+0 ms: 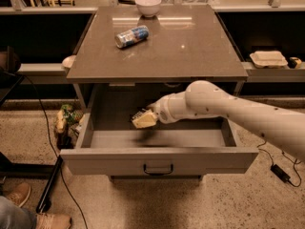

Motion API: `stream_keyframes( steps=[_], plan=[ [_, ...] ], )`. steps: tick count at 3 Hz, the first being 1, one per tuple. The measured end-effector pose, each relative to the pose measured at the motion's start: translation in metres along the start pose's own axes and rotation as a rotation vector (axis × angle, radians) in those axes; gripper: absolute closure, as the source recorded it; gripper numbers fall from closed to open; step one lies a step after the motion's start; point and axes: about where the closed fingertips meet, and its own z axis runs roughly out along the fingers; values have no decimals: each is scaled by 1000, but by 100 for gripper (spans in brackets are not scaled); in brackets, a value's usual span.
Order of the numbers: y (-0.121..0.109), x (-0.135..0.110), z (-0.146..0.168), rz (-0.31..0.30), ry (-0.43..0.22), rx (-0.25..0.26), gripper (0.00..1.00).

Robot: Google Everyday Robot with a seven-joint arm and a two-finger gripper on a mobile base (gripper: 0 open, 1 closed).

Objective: Place rxbar chocolate into top drawer

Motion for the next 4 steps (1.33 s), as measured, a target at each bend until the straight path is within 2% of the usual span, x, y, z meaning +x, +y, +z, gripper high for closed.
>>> stream_keyframes(
  steps=[1, 2, 4],
  plan=[
    [0, -4, 36, -10, -15, -26, 82],
    [0, -5, 61, -16, -22, -58, 59],
    [-1, 0, 80, 6, -33, -86, 12]
  ],
)
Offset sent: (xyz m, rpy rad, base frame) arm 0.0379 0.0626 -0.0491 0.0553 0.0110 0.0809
